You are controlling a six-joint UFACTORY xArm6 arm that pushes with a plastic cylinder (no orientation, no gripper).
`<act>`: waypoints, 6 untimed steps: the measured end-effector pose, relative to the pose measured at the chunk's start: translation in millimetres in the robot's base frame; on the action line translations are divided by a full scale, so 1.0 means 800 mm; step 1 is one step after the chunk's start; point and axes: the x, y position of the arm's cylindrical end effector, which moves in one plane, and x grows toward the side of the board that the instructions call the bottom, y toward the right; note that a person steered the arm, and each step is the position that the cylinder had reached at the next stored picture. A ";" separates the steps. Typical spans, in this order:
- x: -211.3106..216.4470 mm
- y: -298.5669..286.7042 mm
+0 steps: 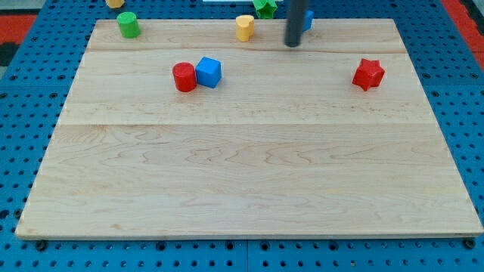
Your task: Move the red circle to the center left
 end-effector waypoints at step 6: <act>0.009 0.111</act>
